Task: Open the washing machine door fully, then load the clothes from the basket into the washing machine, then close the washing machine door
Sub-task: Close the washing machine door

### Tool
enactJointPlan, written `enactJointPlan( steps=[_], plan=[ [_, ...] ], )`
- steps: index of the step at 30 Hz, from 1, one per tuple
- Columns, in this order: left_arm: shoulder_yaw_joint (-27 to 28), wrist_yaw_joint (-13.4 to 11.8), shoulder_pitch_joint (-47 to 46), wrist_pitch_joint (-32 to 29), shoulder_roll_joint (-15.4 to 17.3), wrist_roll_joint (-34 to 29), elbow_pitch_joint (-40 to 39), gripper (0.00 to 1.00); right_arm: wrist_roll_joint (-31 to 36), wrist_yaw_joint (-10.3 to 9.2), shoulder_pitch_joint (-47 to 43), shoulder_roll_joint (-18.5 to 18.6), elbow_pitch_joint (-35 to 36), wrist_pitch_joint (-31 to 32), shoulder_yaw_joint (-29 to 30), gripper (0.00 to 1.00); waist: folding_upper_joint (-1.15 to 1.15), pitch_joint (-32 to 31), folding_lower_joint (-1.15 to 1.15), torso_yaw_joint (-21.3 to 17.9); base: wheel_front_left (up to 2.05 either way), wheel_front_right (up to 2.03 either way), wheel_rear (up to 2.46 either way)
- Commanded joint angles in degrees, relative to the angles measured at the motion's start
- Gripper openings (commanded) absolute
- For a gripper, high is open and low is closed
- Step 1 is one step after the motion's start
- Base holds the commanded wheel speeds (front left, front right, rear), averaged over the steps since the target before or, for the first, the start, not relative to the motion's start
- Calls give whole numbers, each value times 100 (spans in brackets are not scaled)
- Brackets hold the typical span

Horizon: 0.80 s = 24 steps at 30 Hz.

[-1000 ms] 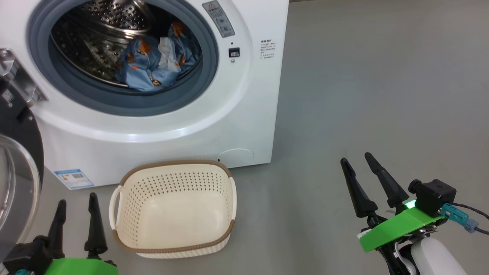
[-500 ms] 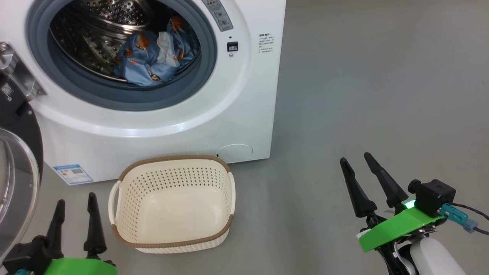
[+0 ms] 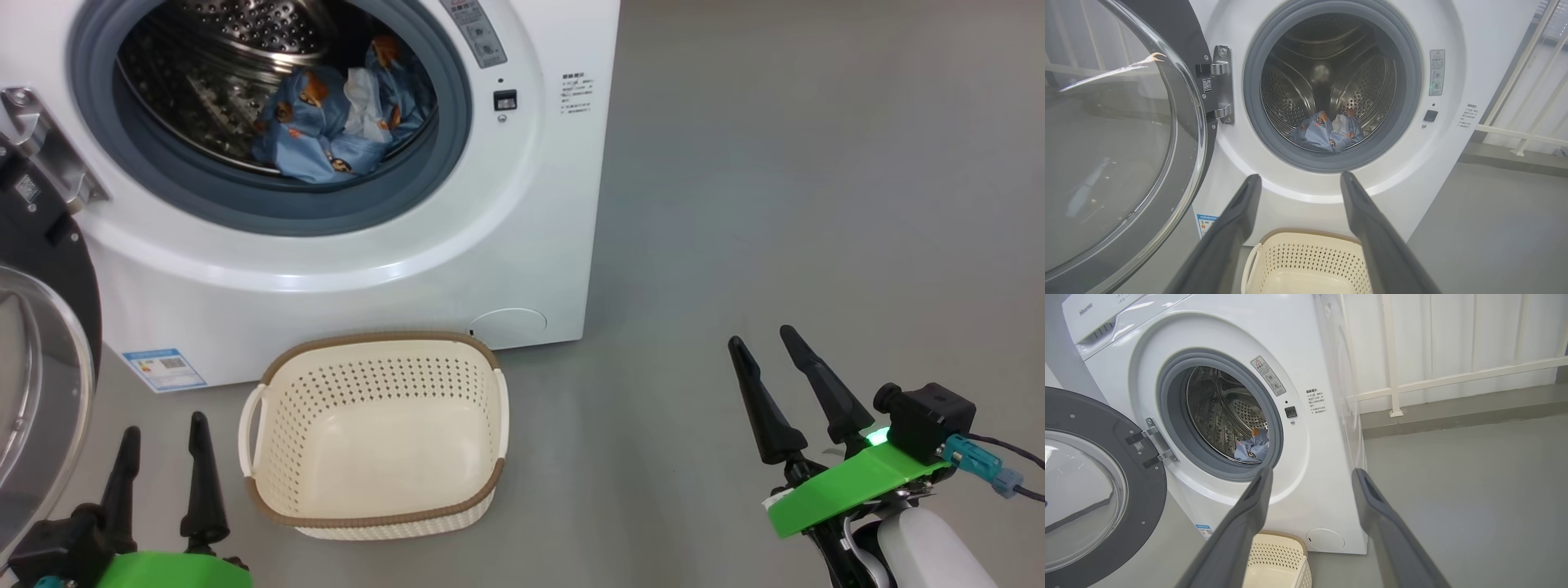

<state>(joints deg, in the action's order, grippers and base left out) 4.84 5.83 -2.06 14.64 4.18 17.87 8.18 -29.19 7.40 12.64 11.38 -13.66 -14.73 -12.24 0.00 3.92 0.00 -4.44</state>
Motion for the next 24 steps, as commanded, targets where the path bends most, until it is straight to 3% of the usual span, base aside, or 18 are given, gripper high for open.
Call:
enactJointPlan(
  steps=[1,10,24],
  plan=[
    [215,14,-134,36,79,-71,-140,100,-54,9,-75,15,145,-27,-93,100,0,1,0,21,0,0,0],
    [246,-70,-149,36,55,-212,-153,100,-41,9,-94,23,150,-27,-83,100,0,11,0,354,0,0,0],
    [240,-193,-112,36,-5,-399,-74,100,-90,9,-75,67,67,-27,-249,100,0,-49,0,1276,0,0,0]
  ],
)
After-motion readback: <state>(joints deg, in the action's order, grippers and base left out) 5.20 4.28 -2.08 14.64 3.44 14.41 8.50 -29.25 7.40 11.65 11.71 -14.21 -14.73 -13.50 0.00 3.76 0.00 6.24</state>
